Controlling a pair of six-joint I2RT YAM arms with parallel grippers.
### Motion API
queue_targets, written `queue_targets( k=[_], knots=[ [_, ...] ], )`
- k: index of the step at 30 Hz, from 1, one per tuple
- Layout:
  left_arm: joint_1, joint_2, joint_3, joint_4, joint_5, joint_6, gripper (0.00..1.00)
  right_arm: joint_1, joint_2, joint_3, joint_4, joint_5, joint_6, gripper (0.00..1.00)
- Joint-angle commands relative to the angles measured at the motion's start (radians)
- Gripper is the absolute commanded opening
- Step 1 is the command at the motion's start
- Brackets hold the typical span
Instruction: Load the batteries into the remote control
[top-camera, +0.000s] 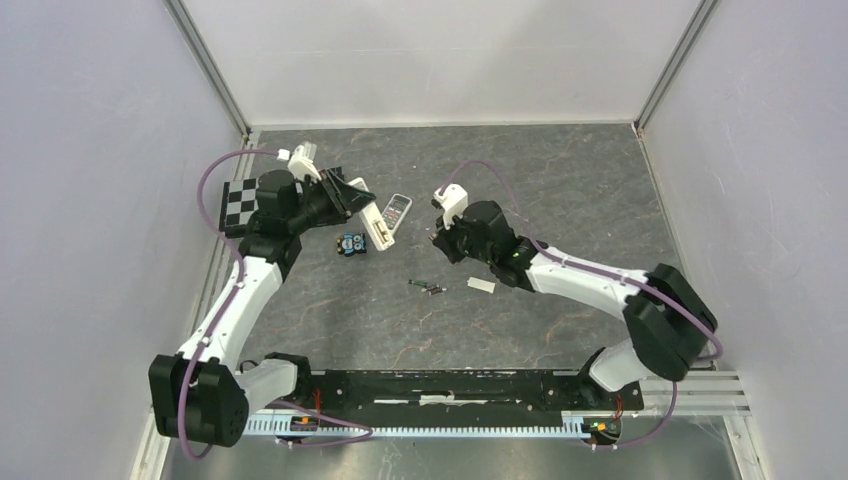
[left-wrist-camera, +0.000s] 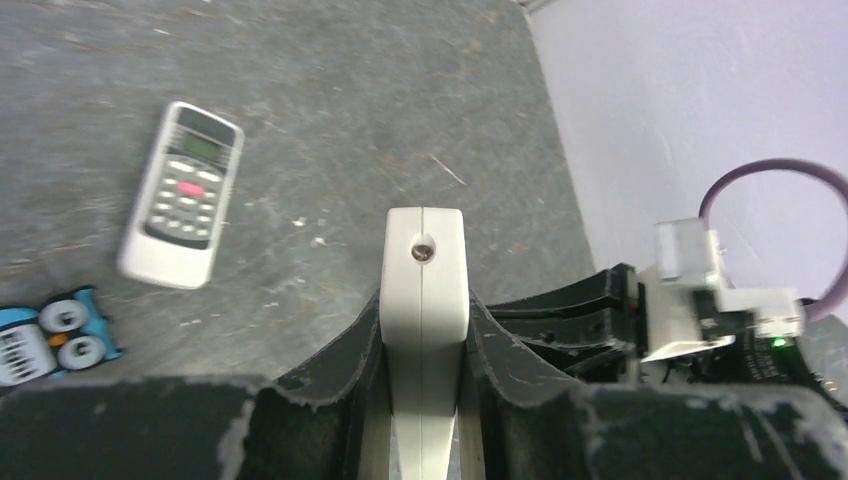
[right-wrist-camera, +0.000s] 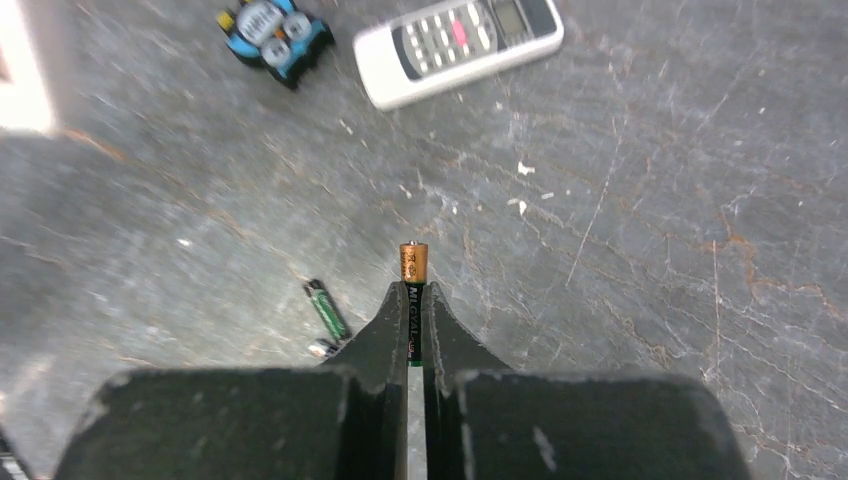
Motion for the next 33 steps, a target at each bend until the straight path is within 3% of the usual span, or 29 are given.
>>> queue_targets(
  k=[1,12,24,33],
  knots=[
    [-0.053,0.033,-0.001,0.232,0.119,-0.12,0.02,-0.003,-0.155,0.01,0.034,-0.06,0.132,0.0],
    [-0.155,0.133,0.068,0.426,0.139,-0.248,0.02,-0.003,-0.352,0.067,0.118,-0.133,0.298,0.0],
    [-0.182,0.16,0.124,0.566,0.183,-0.464,0.02,-0.003,-0.322,0.076,0.217,-0.122,0.327,0.0],
    [-0.183,0.161,0.141,0.535,0.192,-0.469,0.02,-0.003,-0.308,0.092,0.271,-0.115,0.342,0.01]
  ],
)
